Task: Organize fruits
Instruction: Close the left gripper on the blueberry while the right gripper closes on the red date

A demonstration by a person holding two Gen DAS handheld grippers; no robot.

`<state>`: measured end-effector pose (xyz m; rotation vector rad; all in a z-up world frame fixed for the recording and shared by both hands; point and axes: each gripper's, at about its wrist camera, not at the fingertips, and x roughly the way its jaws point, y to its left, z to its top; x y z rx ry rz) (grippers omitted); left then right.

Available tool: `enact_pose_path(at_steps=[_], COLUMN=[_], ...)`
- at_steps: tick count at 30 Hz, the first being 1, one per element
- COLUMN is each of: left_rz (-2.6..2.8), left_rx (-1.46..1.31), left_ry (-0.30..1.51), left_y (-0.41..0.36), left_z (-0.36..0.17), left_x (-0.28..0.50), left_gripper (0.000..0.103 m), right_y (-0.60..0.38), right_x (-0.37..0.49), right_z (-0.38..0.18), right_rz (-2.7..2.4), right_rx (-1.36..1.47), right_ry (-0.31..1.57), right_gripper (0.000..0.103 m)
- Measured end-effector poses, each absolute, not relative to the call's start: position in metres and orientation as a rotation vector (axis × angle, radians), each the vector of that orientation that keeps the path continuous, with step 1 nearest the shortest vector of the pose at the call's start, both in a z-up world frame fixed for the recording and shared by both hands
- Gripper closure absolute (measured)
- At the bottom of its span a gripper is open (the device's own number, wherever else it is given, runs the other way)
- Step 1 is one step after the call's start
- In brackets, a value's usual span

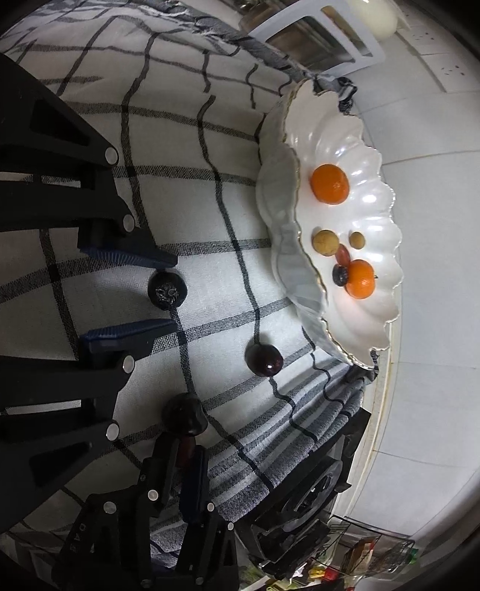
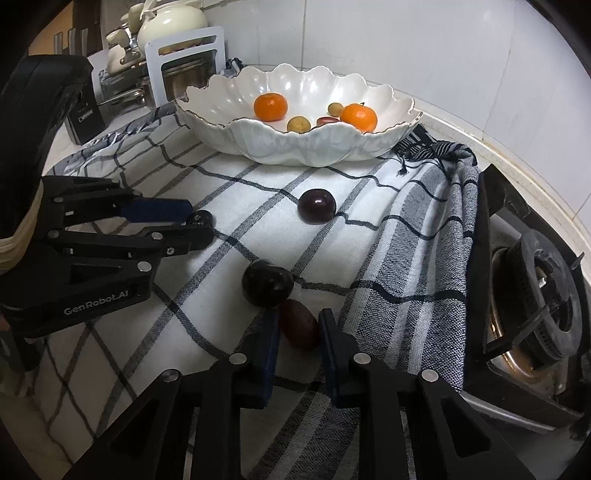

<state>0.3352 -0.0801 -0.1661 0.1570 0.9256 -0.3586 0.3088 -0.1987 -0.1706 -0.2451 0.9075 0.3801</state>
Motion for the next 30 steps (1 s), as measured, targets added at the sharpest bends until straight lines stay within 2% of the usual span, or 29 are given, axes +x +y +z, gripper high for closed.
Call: enact_pose_path(at_steps=[5, 30], left_rz=[-0.353, -0.334], left_rx=[0.155, 0.106], left_ry=[0.92, 0.832], left_y=[-0.08, -0.07], left_z=[-0.167, -0.122], left_x=[0.335, 0.3], left_gripper=[0.081, 0.081], right_y=[-0.199, -0.206], right_x=[0.307, 0.282], right_z=[-0.169, -0.136], right_rz=[0.381, 0.313], right_rx=[-0.241, -0.172], right_ry=[0.903, 0.796], right_gripper=[0.084, 0.084])
